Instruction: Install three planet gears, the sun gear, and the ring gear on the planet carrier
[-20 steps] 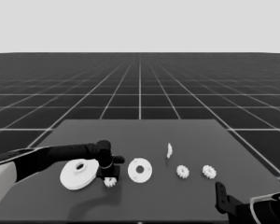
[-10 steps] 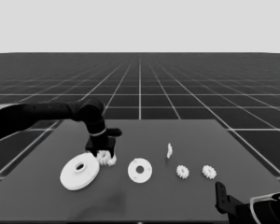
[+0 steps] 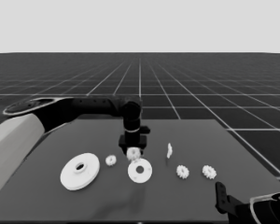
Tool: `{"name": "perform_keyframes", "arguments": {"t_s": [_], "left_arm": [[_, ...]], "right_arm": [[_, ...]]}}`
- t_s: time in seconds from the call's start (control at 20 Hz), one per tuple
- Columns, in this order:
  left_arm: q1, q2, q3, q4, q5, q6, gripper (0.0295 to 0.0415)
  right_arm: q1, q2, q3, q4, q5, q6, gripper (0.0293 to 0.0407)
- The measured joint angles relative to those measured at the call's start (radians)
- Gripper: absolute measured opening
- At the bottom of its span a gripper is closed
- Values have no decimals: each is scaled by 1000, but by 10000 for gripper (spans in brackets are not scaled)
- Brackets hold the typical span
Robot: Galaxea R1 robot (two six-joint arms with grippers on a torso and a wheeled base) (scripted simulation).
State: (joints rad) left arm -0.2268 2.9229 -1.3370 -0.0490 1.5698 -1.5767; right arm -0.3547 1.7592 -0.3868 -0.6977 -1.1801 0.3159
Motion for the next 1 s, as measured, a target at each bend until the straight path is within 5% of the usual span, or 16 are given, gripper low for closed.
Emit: {"name": "perform_keyframes", "arguments": {"t_s": [0.15,0.2,0.25,0.35,0.65,0.75,0.85,1.0], "left_arm": [[0,7,-8,0,0,1,312],[143,5,-2,174,2,-6,312],[267,10,-30,279,1,18,312],[369,21,-96,368,-15,67,312],[410,31,-141,409,-32,99,312],[411,31,-142,410,-33,100,371],[411,31,-142,410,-33,100,383],[412,31,-142,410,-33,100,384]], "right_arm": [[0,0,0,0,0,0,385],[0,0,0,0,0,0,385],[0,0,0,0,0,0,385],[0,0,0,0,0,0,385],[0,0,0,0,0,0,385],[0,0,0,0,0,0,385],[0,0,0,0,0,0,385],[0,0,0,0,0,0,385]]}}
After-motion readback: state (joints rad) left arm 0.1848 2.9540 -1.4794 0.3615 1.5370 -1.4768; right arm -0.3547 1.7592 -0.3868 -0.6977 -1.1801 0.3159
